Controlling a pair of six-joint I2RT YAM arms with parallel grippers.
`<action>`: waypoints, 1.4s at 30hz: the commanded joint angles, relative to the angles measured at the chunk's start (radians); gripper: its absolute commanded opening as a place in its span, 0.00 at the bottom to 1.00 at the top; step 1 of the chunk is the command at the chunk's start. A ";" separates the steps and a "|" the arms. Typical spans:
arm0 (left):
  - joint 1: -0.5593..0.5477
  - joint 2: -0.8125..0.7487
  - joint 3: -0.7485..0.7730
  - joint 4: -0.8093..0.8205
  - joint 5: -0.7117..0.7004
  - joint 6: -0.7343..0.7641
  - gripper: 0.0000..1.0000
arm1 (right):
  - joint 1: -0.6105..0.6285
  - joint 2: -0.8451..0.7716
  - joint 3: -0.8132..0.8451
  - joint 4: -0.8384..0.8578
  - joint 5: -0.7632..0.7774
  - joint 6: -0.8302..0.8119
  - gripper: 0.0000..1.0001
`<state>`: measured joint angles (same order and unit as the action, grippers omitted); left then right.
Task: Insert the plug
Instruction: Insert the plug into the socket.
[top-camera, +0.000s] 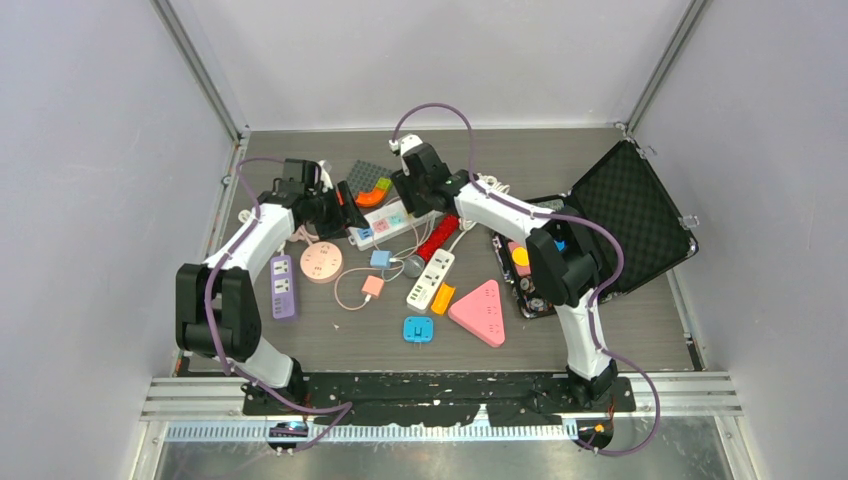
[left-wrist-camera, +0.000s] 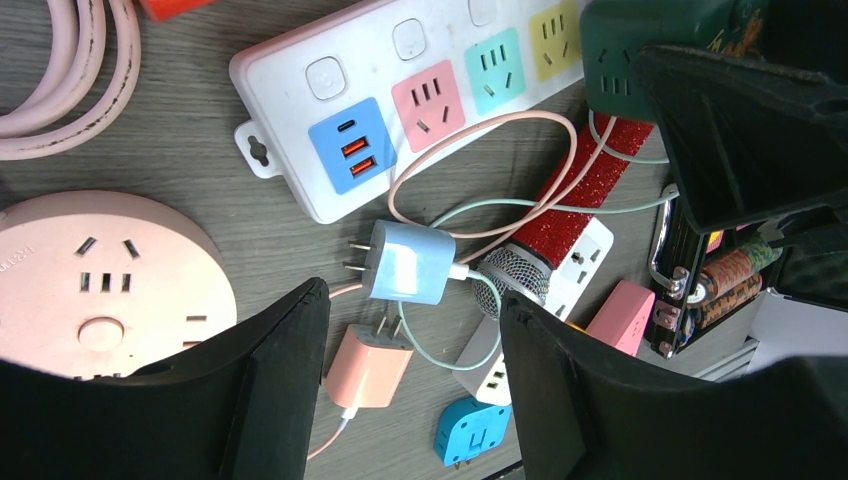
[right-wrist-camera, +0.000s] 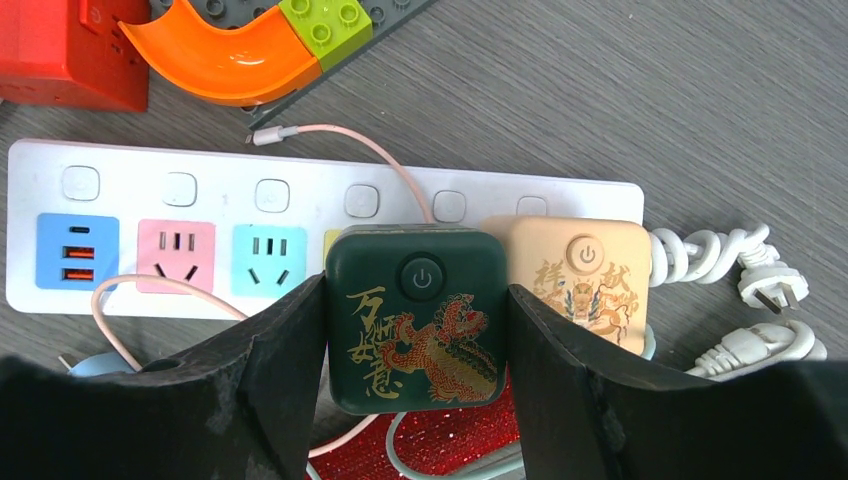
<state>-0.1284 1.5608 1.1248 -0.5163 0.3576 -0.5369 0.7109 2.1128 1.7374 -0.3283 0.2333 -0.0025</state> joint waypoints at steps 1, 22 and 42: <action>0.009 0.005 0.000 0.001 -0.008 0.020 0.62 | -0.007 0.025 0.051 0.006 -0.049 0.001 0.05; 0.008 0.007 0.001 0.000 -0.011 0.021 0.62 | -0.002 0.003 -0.005 0.071 -0.138 0.039 0.05; 0.010 0.015 0.001 -0.004 -0.017 0.024 0.62 | 0.004 -0.057 0.023 0.065 -0.130 0.047 0.05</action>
<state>-0.1268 1.5784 1.1244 -0.5186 0.3489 -0.5335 0.7025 2.1227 1.7370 -0.2859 0.1497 0.0189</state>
